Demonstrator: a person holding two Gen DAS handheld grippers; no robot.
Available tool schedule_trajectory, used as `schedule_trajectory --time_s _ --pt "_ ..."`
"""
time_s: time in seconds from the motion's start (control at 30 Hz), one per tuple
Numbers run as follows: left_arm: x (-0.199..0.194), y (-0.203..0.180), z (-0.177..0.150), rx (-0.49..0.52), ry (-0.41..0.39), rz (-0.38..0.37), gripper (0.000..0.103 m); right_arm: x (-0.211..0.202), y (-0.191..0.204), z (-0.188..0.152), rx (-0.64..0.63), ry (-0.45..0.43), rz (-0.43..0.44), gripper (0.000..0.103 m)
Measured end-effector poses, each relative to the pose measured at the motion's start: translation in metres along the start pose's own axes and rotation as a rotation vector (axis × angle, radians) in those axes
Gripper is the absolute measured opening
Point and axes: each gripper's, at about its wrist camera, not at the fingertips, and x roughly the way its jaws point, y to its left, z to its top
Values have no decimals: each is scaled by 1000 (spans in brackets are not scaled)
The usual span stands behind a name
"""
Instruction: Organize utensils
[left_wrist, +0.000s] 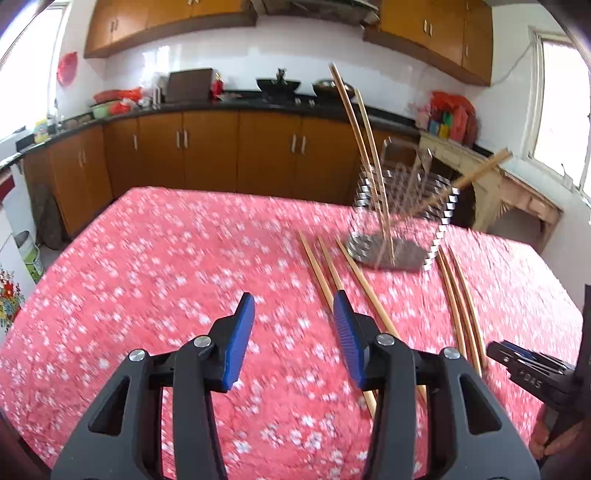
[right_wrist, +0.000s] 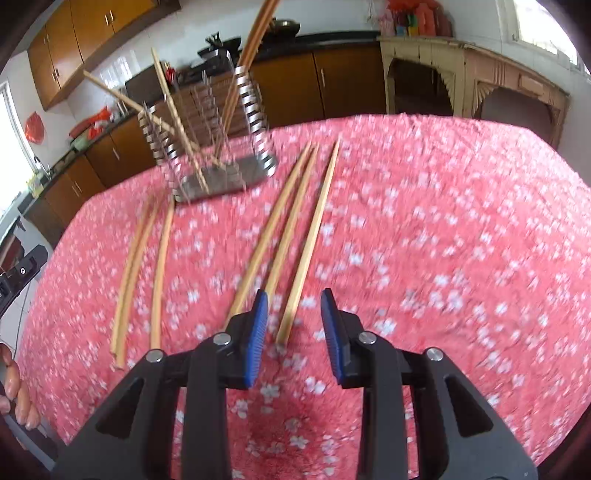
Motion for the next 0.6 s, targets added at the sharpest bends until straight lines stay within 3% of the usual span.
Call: schedule_trajectory --time_s 0.1,0.17,0.2,0.4,0.6 --pt "5 -5 -9 13 28 -15 46 5 4 1 -26 1 -26 28" --pt "10 -9 -11 18 44 -23 46 9 4 1 -35 2 -64 13" --pt "12 -10 -12 20 53 -27 46 10 3 2 -31 5 -70 11" --pt "25 -19 -23 26 120 -48 45 12 -30 18 84 2 -161 8" --pt "41 -31 -32 46 186 -68 39 12 -47 24 113 3 -169 8"
